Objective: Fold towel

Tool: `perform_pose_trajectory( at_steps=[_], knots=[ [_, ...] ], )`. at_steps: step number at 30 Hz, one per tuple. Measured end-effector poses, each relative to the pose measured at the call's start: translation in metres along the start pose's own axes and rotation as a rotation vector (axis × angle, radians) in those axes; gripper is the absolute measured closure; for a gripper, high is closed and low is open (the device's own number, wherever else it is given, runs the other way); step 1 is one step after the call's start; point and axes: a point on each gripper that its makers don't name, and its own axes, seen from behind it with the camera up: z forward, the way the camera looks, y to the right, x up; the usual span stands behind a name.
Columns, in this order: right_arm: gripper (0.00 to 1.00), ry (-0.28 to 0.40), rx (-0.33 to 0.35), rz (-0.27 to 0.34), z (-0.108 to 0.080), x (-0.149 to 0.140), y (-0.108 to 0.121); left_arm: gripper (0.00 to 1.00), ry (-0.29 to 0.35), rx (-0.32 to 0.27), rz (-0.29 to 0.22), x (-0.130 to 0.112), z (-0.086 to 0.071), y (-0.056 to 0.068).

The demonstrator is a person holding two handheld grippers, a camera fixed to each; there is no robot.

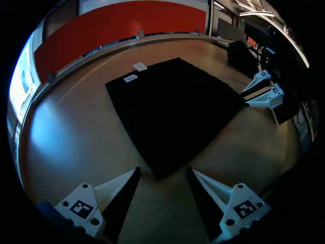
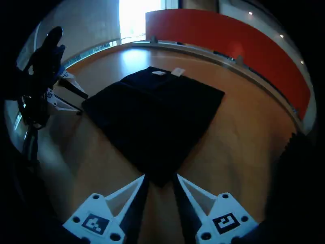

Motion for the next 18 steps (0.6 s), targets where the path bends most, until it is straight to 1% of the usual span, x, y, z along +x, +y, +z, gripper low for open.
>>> perform_pose_trajectory(
  at_steps=[5,10,12,14,18],
  knots=[
    [0.73,0.004,-0.008,0.011,-0.0009,0.0000,0.0008,0.27,-0.004,0.002,-0.004,-0.0012,-0.0006,0.0008],
    [0.78,0.005,-0.012,0.014,-0.0009,-0.0002,0.0003,0.37,-0.011,0.005,-0.007,-0.0021,-0.0015,0.0009],
    [0.78,0.006,-0.013,0.016,-0.0007,-0.0002,0.0002,0.48,-0.014,0.007,-0.009,-0.0020,-0.0017,0.0005],
    [0.79,0.006,-0.013,0.018,-0.0007,-0.0001,0.0003,0.50,-0.016,0.009,-0.013,-0.0020,-0.0016,0.0004],
    [0.80,0.006,-0.014,0.022,-0.0003,0.0002,0.0004,0.73,-0.018,0.023,-0.019,-0.0020,-0.0020,-0.0016]
  ],
)
